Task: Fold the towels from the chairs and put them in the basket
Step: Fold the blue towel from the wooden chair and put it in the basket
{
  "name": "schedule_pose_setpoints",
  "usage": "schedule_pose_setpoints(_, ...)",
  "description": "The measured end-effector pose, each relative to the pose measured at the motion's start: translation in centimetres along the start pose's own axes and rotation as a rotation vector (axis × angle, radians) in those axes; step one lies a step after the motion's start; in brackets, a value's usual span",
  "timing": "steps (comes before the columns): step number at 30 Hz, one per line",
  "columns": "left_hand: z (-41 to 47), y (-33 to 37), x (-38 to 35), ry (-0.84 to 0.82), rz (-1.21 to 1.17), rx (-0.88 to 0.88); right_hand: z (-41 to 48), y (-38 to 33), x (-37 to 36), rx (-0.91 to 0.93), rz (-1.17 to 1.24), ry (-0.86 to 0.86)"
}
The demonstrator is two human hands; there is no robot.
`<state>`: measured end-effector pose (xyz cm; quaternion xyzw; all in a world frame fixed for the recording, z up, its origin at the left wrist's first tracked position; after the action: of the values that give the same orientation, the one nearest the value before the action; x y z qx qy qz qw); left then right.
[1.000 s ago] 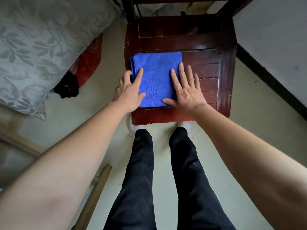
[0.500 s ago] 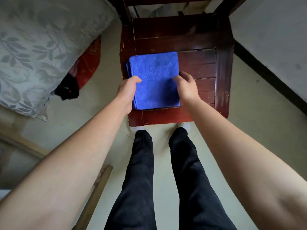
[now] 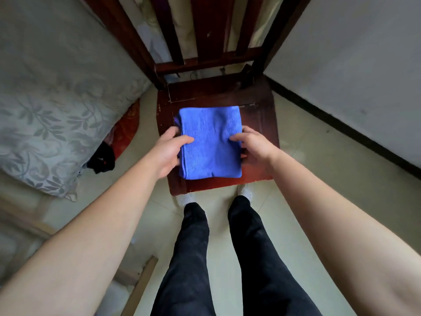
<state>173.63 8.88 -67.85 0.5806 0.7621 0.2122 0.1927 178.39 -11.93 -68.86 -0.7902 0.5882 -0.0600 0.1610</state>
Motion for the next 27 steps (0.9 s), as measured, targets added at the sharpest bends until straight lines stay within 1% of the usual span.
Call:
schedule_pose_setpoints(2,-3.3,3.9,-1.5,-0.036,0.061,-0.059,-4.2,-1.7,1.9,0.040,0.039,-0.045)
schedule_pose_setpoints(5,-7.8,9.5,-3.7,-0.052,0.130,-0.162,-10.1,-4.5,4.3,0.126,0.057,-0.068)
schedule_pose_setpoints(10,-16.3,18.9,-8.9,-0.140,0.212,-0.386,-21.8,-9.6,7.4,0.347,0.122,-0.117)
schedule_pose_setpoints(13,-21.6,24.5,-11.8,-0.209,0.261,-0.521,-29.7,-11.7,9.3,0.509,0.155,-0.091)
schedule_pose_setpoints(15,-24.3,27.1,-13.3,-0.264,0.312,-0.594,-34.1,-12.3,10.1,0.594,0.160,-0.042)
schedule_pose_setpoints(17,-26.9,29.0,-15.1,-0.352,0.383,-0.660,-38.3,-12.0,10.8,0.662,0.188,0.022)
schedule_pose_setpoints(21,-31.4,30.4,-19.7,-0.561,0.464,-0.746,-45.5,-8.6,12.4,0.772,0.284,0.230)
schedule_pose_setpoints(23,-33.7,29.5,-22.8,-0.707,0.472,-0.742,-49.1,-5.1,13.3,0.813,0.353,0.340)
schedule_pose_setpoints(27,-39.1,25.8,-28.8,-0.935,0.517,-0.712,-55.6,2.5,14.9,0.863,0.507,0.540)
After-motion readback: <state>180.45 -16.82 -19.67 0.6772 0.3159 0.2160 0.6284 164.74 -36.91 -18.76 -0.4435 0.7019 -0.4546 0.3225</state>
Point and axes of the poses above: each hand's wrist, its own z-axis towards the middle knuckle, its own x-axis out of the back of the hand, y = z × x, the point moved 6 cm from there along z, towards the middle knuckle, and after that the axes turned 5 degrees about -x, right-handed, at the moved point
